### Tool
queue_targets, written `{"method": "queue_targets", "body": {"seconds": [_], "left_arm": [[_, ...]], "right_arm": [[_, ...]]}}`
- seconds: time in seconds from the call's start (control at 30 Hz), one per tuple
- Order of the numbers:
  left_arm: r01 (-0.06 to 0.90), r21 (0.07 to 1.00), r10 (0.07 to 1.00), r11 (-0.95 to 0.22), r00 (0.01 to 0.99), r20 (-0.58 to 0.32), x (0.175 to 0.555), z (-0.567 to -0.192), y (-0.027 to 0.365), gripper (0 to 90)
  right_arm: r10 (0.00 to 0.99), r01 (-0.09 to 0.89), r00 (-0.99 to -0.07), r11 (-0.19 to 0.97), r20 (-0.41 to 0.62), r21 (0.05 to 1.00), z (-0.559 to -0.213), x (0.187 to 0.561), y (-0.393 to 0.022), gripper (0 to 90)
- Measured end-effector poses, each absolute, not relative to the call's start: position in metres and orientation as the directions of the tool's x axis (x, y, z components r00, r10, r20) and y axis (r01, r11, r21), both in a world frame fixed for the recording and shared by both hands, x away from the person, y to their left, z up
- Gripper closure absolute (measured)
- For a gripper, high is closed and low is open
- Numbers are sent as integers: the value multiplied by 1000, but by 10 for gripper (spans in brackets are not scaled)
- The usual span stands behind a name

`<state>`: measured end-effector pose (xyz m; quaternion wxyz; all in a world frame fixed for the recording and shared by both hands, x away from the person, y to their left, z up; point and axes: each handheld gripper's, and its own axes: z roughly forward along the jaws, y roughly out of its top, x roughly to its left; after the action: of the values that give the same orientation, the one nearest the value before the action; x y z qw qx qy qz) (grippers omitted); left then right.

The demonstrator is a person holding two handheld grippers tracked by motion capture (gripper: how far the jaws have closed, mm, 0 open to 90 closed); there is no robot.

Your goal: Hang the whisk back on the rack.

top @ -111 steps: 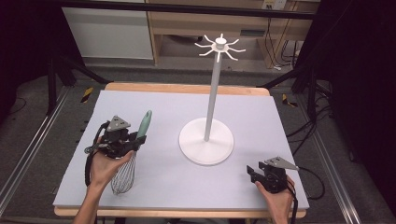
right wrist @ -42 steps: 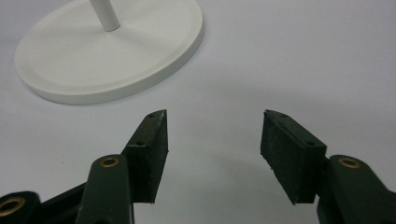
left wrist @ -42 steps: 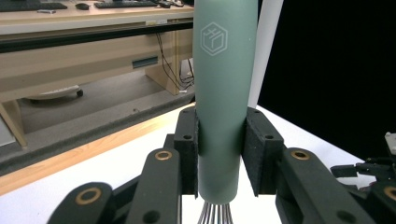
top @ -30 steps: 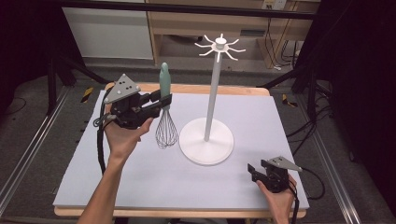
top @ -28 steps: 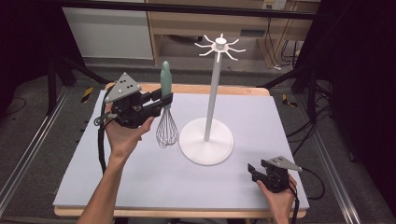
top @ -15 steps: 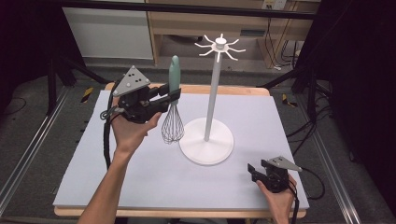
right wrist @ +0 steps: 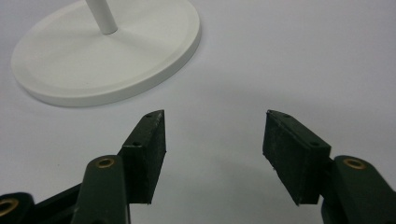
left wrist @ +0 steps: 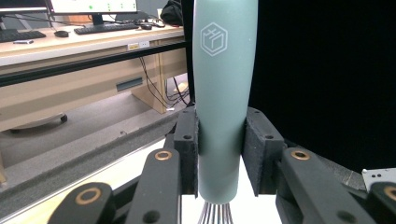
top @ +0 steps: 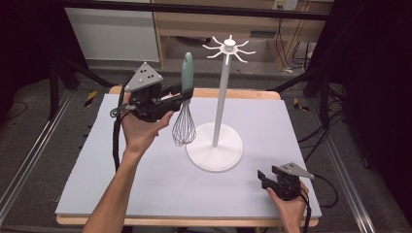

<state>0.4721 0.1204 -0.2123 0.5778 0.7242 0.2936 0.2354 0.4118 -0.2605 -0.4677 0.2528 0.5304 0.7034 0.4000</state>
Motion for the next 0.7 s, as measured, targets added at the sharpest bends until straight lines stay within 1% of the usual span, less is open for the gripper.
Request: {"method": "queue_targets", "body": {"seconds": [0.7], "left_arm": [[161,967,687,-197,726,19,483,-210,99,684]], "right_arm": [[949,544,-305,104,81,832,-467,412,-261,396]]}}
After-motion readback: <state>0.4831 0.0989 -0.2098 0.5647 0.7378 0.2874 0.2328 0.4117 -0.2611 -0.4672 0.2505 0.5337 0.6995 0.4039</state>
